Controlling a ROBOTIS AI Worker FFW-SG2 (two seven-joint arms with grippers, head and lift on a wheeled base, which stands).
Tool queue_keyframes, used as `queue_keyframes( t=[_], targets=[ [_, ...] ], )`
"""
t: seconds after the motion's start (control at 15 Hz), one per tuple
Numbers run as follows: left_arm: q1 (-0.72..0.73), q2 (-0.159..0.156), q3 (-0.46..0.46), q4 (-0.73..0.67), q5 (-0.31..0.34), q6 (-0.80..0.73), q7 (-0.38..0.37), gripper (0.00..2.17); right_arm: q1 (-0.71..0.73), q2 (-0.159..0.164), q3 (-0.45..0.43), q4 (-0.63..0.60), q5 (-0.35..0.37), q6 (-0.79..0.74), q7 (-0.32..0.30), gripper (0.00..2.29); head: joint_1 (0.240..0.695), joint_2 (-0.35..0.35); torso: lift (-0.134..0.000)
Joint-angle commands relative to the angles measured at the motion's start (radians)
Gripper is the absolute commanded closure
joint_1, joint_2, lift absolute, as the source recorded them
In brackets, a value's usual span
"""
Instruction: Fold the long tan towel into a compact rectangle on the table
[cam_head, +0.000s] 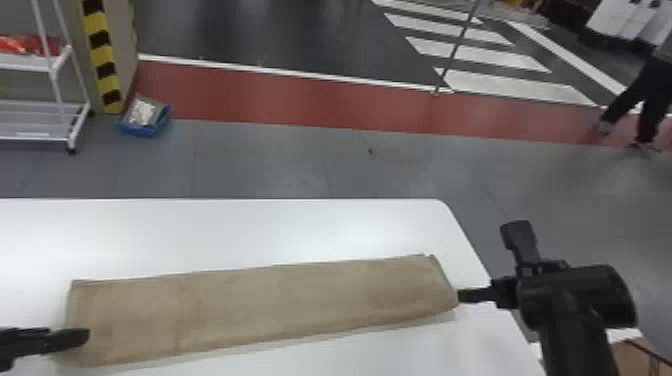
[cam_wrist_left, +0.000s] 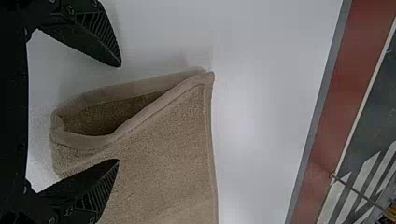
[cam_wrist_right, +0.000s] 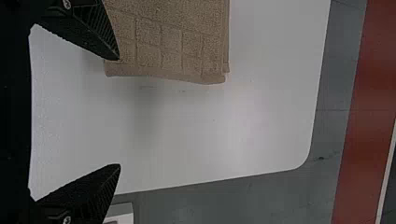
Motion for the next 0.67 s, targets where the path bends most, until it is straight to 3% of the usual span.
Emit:
queue_keyframes(
  t=[0.0,0.13,0.27,0.47,0.53,0.6],
  targets=[
    [-0.024,0.011,-0.008,0.042,0.000,0.015,-0.003,0.20,0.000,-0.002,0.000,0.003,0.000,0.000,0.000,0.06,0.695,-0.311,0.000],
    [-0.027,0.016,-0.010,0.053,-0.001,0.015,-0.030,0.29,-0.003,-0.003,0.000,0.005,0.000,0.000,0.000,0.06,0.695,-0.311,0.000],
    [-0.027,0.019,-0.028,0.059,-0.001,0.012,-0.052,0.51,-0.003,-0.002,0.006,0.005,0.000,0.000,0.000,0.06,0.695,-0.316,0.000],
    [-0.027,0.020,-0.036,0.065,0.005,0.003,-0.062,1.87,-0.005,-0.002,0.008,0.005,0.000,0.000,0.000,0.06,0.695,-0.325,0.000],
    [-0.025,0.020,-0.034,0.064,0.005,-0.001,-0.058,2.08,-0.005,-0.003,0.006,0.005,0.002,0.003,0.000,0.06,0.695,-0.326,0.000],
    [-0.024,0.020,-0.028,0.061,0.006,-0.010,-0.056,2.14,-0.005,-0.003,0.005,0.005,0.003,0.003,0.000,0.06,0.695,-0.326,0.000]
  ],
)
